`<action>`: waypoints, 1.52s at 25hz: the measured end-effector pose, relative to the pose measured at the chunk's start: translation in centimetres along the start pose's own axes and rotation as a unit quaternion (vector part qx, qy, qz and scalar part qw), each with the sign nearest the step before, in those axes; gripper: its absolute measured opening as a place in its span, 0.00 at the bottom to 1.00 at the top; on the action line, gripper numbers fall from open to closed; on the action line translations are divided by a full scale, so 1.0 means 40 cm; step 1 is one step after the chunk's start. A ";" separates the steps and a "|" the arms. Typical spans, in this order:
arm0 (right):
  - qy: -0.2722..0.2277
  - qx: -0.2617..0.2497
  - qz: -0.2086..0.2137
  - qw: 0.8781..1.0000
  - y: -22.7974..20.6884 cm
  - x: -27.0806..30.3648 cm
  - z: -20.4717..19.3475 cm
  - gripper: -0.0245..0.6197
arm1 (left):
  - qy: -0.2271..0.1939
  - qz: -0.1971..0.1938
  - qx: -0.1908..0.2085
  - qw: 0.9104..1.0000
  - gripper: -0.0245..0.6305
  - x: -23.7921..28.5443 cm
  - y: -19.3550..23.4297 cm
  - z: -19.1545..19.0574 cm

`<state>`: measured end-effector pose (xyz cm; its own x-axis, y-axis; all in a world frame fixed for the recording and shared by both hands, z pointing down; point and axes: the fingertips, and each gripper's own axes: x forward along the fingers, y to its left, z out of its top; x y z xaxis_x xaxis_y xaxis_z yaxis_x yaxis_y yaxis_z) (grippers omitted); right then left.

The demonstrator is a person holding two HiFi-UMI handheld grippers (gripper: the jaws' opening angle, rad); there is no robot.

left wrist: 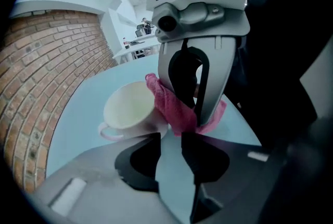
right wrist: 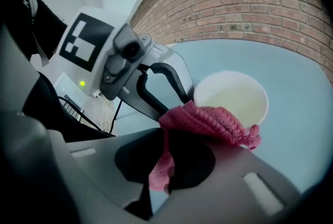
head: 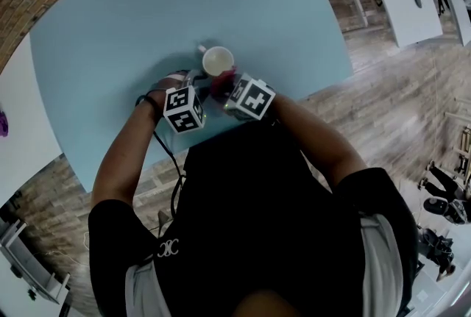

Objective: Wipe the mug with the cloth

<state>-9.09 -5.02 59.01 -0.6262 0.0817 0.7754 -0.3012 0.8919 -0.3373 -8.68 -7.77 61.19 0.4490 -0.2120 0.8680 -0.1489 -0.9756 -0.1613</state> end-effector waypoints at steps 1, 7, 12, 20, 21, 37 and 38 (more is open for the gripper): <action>0.006 0.013 -0.002 1.000 -0.015 0.015 -0.012 0.10 | 0.004 -0.002 -0.001 1.000 0.24 0.005 -0.002 -0.006; -0.023 0.129 0.017 0.991 -0.061 0.024 -0.042 0.10 | -0.030 0.003 -0.102 0.994 0.21 -0.026 -0.021 -0.056; -0.074 0.164 -0.032 0.983 -0.112 -0.061 -0.045 0.10 | -0.093 0.101 -0.276 0.951 0.04 -0.089 -0.003 -0.114; -0.216 0.144 -0.183 0.948 -0.208 -0.266 -0.013 0.10 | -0.171 0.212 -0.461 0.844 0.05 -0.202 0.031 -0.149; -0.230 0.132 -0.195 0.944 -0.204 -0.280 -0.002 0.10 | -0.187 0.223 -0.484 0.825 0.05 -0.216 0.040 -0.153; -0.237 0.118 -0.236 0.935 -0.172 -0.277 0.022 0.10 | -0.227 0.244 -0.511 0.792 0.05 -0.239 0.059 -0.185; -0.236 0.118 -0.238 0.935 -0.170 -0.278 0.021 0.10 | -0.228 0.242 -0.513 0.792 0.05 -0.238 0.059 -0.191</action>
<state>-0.68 -12.37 52.22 -0.6109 -0.5544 0.5653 -0.7421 0.6497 -0.1649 -20.03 -7.63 56.11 0.3577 -0.7729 0.5241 -0.9324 -0.2648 0.2460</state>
